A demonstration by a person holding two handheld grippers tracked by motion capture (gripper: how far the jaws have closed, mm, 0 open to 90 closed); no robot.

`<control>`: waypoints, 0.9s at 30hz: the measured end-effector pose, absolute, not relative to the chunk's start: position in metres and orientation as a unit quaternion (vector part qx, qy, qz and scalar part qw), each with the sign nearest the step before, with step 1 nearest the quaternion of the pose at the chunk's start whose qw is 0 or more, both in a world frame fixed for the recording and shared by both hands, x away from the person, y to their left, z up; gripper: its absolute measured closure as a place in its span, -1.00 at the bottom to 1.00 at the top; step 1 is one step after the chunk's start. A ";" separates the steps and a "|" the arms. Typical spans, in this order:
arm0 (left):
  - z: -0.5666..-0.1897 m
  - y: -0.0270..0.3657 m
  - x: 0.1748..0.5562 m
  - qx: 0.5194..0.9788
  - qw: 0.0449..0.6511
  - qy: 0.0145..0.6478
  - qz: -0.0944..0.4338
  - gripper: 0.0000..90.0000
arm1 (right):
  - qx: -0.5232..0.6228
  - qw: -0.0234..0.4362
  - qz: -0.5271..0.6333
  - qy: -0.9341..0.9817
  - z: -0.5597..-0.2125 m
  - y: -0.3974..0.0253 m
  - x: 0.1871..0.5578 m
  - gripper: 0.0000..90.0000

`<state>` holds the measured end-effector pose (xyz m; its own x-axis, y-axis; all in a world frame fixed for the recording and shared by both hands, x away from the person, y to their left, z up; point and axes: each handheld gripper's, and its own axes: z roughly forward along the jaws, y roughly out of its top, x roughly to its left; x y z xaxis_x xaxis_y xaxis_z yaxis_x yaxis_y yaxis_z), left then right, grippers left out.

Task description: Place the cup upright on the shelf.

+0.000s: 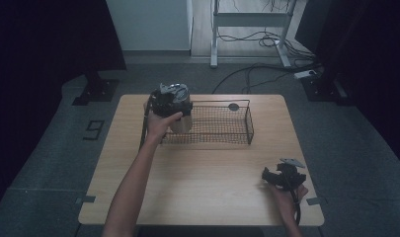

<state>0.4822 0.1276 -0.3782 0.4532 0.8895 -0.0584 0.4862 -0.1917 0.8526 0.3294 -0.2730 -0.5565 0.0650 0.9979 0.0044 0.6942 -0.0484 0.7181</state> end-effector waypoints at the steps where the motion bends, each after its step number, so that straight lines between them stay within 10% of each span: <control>1: -0.378 0.128 0.482 0.736 0.431 0.468 0.234 -0.91 | 0.673 0.283 0.268 0.629 -0.556 -0.273 0.329 -0.98; 27: -0.418 0.109 0.537 0.730 0.404 0.498 0.237 -0.91 | 0.673 0.283 0.268 0.628 -0.556 -0.273 0.329 -0.98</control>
